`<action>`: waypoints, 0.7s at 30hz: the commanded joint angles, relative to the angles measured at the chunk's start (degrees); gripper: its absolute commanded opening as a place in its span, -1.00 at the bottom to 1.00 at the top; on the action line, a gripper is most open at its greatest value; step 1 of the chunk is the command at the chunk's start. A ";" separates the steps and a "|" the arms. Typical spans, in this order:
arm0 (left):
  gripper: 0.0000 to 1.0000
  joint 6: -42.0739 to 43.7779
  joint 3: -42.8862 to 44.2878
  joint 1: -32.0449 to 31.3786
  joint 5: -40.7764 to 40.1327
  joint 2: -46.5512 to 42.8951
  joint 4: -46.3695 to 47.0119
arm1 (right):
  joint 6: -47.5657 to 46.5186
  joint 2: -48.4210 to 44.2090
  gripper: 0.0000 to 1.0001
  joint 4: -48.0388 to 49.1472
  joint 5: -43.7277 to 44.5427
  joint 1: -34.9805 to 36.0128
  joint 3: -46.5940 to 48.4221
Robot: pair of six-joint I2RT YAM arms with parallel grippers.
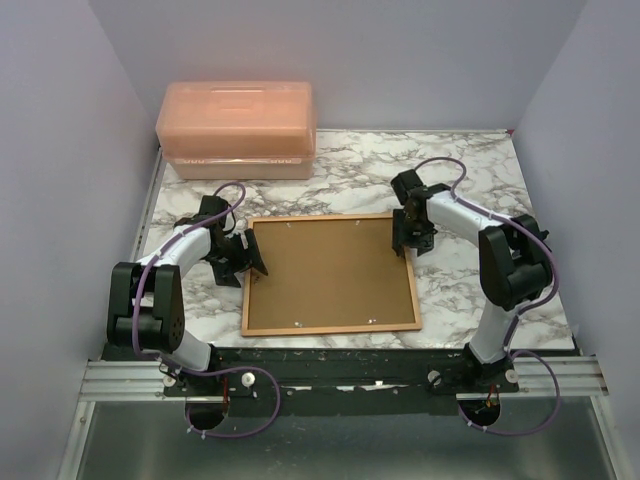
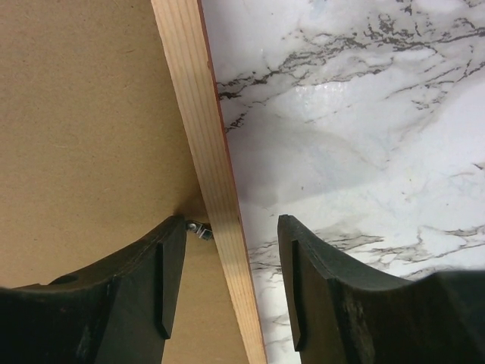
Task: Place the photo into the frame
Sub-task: Install the photo frame at the center of the board.
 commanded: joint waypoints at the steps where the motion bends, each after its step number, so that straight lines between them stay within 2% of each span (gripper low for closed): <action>1: 0.57 0.55 -0.01 -0.47 0.99 0.69 0.41 | -0.74 -1.27 0.16 -3.34 0.63 -0.05 -2.94; 8: 0.57 0.63 -0.01 -0.72 1.03 0.68 0.26 | -1.17 -2.51 0.18 -3.47 -1.91 -0.05 -6.09; 14: 0.57 0.81 0.14 -0.74 0.65 0.50 -0.04 | -1.42 -6.16 0.42 -3.37 -6.00 -0.11 -6.84; 19: 0.57 0.90 0.16 -0.81 0.72 0.46 -0.13 | -0.76 -6.37 0.41 -3.49 -9.36 -0.05 -5.81; 21: 0.57 0.90 0.19 -0.83 0.64 0.42 -0.13 | -0.14 -5.80 0.31 -3.36 -8.01 -0.05 -6.50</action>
